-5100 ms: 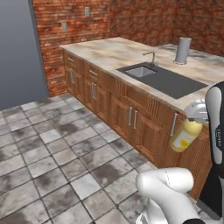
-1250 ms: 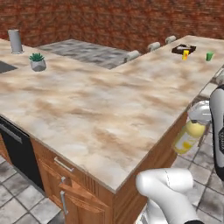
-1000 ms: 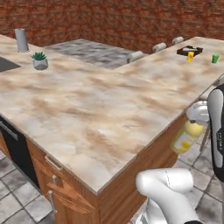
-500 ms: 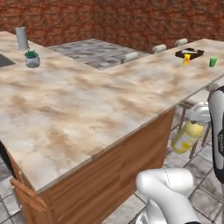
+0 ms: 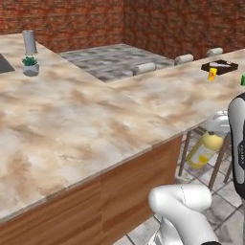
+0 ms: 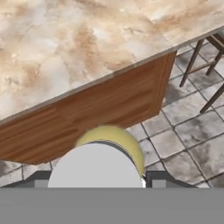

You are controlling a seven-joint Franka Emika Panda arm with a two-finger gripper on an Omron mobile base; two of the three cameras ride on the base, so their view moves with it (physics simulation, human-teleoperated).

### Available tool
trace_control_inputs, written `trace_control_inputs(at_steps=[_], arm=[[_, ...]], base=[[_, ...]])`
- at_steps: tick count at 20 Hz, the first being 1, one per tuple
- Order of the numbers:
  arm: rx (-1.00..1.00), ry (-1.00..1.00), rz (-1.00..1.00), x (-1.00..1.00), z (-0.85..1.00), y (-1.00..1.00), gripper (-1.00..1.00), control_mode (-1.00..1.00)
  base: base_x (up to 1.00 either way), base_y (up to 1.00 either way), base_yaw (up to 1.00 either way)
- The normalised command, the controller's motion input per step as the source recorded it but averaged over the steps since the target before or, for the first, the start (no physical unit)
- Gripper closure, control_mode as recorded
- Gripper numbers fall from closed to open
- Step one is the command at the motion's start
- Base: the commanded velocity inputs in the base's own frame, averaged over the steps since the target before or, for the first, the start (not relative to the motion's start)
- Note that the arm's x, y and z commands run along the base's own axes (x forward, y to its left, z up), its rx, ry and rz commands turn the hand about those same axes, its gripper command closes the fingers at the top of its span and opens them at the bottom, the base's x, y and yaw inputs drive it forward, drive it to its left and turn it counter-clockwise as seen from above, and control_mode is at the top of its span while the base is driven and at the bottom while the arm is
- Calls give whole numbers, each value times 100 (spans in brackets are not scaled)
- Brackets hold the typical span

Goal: Place the drinks on the dining counter in a tight cluster.

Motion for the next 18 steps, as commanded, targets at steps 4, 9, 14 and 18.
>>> trace_control_inputs(at_steps=[4, 9, 14, 18], arm=[[0, 0, 0, 0, 0, 0, 100, 100], [0, 0, 0, 0, 0, 0, 100, 100], [0, 0, 0, 0, 0, 0, 100, 100], [0, 0, 0, 0, 0, 0, 100, 100]], base=[[60, -100, 29], [72, -81, 31], [84, -9, 7], [52, 5, -1]])
